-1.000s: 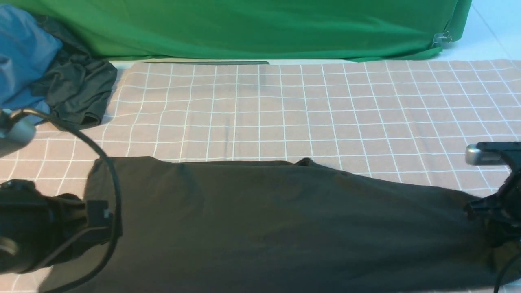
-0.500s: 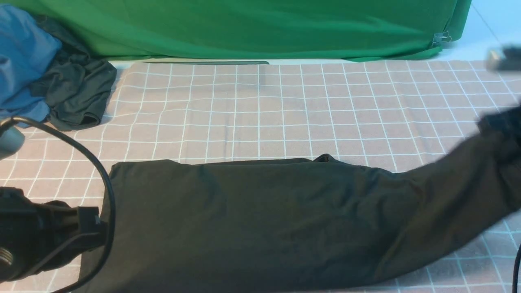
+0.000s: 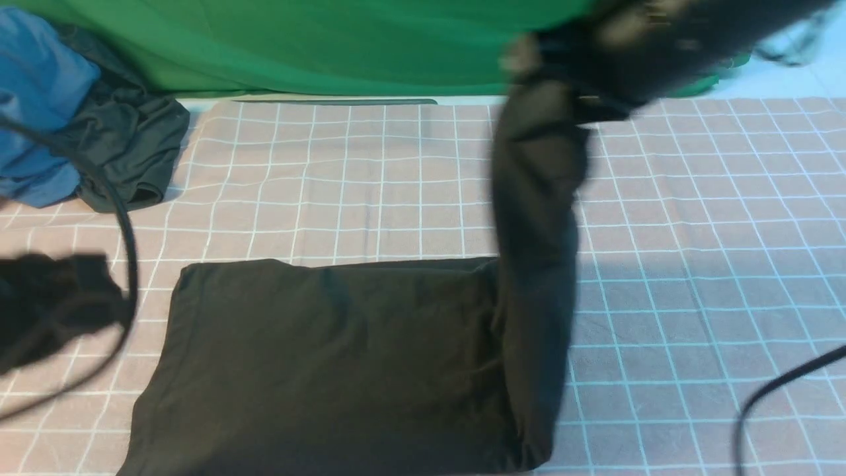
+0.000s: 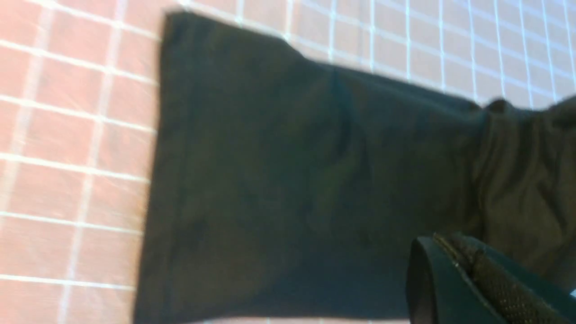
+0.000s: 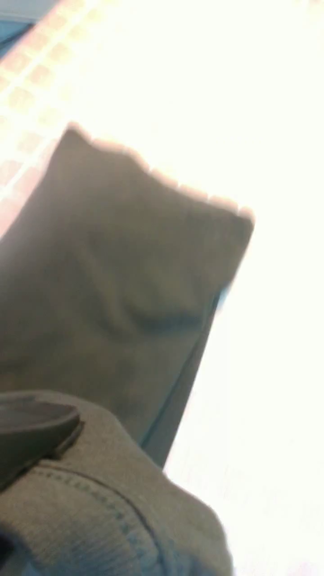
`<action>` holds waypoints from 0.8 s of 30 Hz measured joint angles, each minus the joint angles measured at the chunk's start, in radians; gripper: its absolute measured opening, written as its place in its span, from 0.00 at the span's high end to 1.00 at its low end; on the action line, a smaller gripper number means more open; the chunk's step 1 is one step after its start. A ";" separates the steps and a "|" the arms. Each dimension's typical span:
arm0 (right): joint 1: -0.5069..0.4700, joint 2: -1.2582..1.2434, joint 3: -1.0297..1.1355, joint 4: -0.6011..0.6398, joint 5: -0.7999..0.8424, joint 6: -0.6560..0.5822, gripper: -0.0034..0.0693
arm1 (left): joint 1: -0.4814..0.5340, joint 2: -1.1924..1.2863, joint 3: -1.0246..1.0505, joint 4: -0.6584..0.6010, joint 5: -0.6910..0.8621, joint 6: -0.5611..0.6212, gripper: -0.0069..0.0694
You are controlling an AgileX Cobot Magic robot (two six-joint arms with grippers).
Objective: Fold a long-sleeved shirt over a pink coffee tablecloth.
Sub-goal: 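Fold the right end of the dark garment over onto its left end with the right gripper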
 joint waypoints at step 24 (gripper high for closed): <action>0.336 0.451 -0.048 0.199 -0.395 0.001 0.80 | 0.000 0.000 -0.107 0.097 0.104 -0.032 0.89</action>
